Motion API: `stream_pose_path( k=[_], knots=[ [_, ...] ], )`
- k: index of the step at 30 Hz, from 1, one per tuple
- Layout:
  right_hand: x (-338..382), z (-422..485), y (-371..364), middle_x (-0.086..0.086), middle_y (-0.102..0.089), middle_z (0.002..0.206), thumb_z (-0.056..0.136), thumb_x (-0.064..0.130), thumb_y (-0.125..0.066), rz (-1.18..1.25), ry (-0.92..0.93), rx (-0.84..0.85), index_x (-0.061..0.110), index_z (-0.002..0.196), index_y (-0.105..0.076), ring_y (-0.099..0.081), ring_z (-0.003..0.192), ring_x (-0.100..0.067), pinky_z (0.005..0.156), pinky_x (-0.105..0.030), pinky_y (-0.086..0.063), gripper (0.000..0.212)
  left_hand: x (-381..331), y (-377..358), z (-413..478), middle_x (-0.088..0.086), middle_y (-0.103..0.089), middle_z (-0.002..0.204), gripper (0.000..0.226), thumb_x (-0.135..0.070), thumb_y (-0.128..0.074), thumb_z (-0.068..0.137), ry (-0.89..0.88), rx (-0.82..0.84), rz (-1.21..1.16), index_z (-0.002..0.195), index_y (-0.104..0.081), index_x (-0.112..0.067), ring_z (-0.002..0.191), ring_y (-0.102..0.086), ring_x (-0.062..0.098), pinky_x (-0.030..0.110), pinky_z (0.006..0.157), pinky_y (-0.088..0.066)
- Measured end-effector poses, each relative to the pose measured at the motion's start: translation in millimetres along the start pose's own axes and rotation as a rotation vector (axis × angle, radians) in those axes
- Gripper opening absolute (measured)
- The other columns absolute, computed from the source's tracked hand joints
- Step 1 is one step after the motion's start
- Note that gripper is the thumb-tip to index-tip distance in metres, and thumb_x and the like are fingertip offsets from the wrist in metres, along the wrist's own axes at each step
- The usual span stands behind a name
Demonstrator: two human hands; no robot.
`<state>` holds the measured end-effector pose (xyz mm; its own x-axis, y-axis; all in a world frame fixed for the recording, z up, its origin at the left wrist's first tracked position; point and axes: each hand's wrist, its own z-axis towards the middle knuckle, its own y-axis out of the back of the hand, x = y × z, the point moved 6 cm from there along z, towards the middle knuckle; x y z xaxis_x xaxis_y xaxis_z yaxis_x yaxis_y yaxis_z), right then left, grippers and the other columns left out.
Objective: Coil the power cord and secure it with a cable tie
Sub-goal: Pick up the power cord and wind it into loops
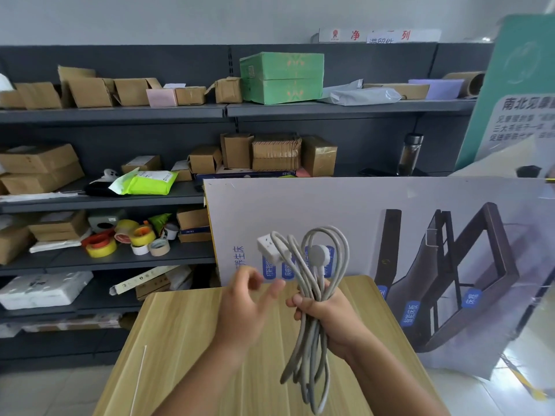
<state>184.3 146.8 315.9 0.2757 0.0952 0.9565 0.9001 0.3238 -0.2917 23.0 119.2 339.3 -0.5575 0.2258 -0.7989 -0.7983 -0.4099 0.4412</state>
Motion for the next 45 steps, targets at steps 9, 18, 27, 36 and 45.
stream_pose_path(
  k=[9, 18, 27, 36, 45],
  knots=[
    [-31, 7, 0, -0.001, -0.06, 0.062, 0.072, 0.019, -0.072, 0.018, 0.079, -0.208, 0.018, 0.077, -0.065, -0.062, 0.064, -0.019, 0.063, -0.034, -0.052, 0.009, 9, -70, -43, -0.018, -0.071, 0.106, 0.104, -0.033, -0.087, 0.06, 0.298, 0.756, -0.115, 0.142, -0.023, -0.044, 0.097, -0.067, -0.005, 0.024, 0.086, -0.056],
    [-71, 14, -1, -0.003, -0.06, 0.063, 0.054, 0.033, -0.091, 0.683, -0.105, -0.11, 0.012, 0.065, -0.064, -0.06, 0.059, -0.016, 0.059, -0.029, -0.052, 0.036, 10, -60, -34, 0.007, -0.068, 0.106, 0.028, -0.02, -0.053, 0.081, 0.035, 0.565, 0.802, 0.108, -0.06, -0.018, 0.098, -0.064, 0.033, 0.036, 0.075, -0.048],
    [-79, 21, 2, 0.007, -0.047, 0.055, 0.078, 0.019, -0.063, 0.772, -0.201, -0.178, 0.017, 0.072, -0.056, -0.048, 0.046, -0.007, 0.047, -0.02, -0.044, 0.009, 46, -75, -68, 0.001, -0.05, 0.084, 0.02, -0.009, -0.052, 0.075, 0.386, 0.768, 0.269, 0.092, -0.045, -0.017, 0.075, -0.056, 0.027, 0.034, 0.058, -0.045],
    [-105, 16, -27, -0.003, -0.055, 0.058, 0.087, 0.01, -0.064, 0.248, -0.2, -0.13, 0.008, 0.074, -0.055, -0.06, 0.063, -0.018, 0.063, -0.038, -0.049, 0.016, 83, -65, -71, 0.012, -0.067, 0.126, 0.079, -0.026, -0.082, 0.064, 0.68, 0.675, -0.535, 0.134, -0.045, -0.017, 0.118, -0.063, 0.02, 0.039, 0.104, -0.047],
    [-119, 19, -49, 0.002, -0.072, 0.109, 0.084, 0.026, -0.066, -0.25, -0.255, 0.063, 0.028, 0.117, -0.065, -0.065, 0.102, -0.011, 0.091, -0.034, -0.052, 0.033, 84, -46, -56, -0.009, -0.077, 0.084, 0.047, 0.008, -0.074, 0.067, 0.515, 0.732, -0.27, 0.095, -0.071, -0.029, 0.088, -0.074, 0.008, 0.025, 0.077, -0.058]
  ],
)
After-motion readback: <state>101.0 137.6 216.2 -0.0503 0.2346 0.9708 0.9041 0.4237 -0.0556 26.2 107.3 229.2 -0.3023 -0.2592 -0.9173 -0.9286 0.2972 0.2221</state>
